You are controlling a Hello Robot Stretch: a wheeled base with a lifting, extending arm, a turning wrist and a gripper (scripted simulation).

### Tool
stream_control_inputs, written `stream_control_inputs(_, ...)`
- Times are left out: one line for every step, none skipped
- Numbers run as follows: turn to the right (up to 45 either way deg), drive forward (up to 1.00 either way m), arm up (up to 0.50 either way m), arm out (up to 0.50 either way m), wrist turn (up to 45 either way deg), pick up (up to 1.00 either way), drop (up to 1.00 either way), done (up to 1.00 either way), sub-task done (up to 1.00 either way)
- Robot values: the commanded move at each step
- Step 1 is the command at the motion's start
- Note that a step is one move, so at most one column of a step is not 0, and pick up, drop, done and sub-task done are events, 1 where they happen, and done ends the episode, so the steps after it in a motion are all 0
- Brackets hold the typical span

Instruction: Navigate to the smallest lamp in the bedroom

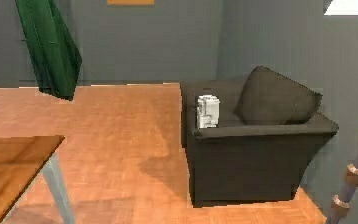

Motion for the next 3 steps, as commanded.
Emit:
stream_control_inputs(0.0, 0.80, 0.00, 0.00, 0.0, 0.00, 0.00, 0.00, 0.00)
stream_control_inputs(45.0, 0.00, 0.00, 0.00, 0.0, 0.00, 0.00, 0.00, 0.00)
stream_control_inputs(45.0, 0.00, 0.00, 0.00, 0.0, 0.00, 0.00, 0.00, 0.00)
